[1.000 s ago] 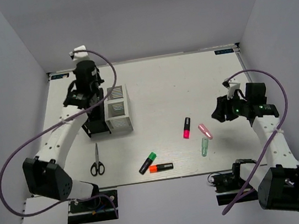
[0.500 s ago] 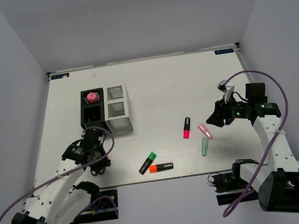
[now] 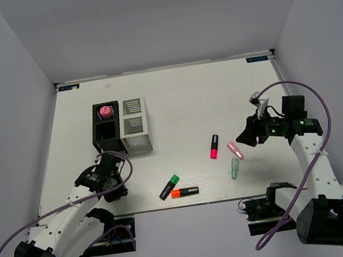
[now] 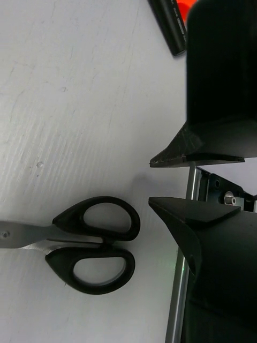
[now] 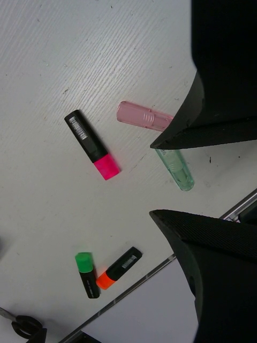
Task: Sort the stationery into containers
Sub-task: Pick up the scissors from the center of the board.
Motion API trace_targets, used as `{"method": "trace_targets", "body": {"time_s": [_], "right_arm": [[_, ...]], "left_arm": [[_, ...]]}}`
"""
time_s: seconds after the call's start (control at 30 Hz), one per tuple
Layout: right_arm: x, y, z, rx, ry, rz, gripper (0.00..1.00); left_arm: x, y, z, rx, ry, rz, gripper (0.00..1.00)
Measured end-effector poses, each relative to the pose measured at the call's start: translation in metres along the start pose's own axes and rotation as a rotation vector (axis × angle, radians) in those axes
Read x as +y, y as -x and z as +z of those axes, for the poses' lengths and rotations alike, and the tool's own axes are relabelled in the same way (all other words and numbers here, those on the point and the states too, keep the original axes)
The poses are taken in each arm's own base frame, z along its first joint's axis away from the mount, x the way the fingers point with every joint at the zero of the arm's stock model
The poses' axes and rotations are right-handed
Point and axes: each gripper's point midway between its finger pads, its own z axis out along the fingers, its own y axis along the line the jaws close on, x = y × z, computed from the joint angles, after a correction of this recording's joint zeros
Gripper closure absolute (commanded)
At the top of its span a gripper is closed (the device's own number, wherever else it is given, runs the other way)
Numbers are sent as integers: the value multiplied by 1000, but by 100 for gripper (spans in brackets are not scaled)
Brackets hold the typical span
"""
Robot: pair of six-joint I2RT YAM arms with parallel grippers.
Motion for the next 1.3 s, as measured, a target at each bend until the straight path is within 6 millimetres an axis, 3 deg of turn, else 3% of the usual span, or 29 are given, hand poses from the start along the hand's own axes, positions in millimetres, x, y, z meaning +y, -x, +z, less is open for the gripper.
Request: {"method": "trace_targets", "body": {"time_s": [0.7,1.0,1.2,1.3], "right_arm": [[2,-4,0,12,9,-4,48],[2,-4,0,10,11,-5,48],[2,-4,0,10,12,-5,46],[2,-3,-1,9,10,-6,46]], "left_arm": [[9,22,10,-140,110,69,63],[20,14,24,-138,147,72,65],[16,19,28,-166,127,57,74],[12,21,30,-181,114,44,87]]}}
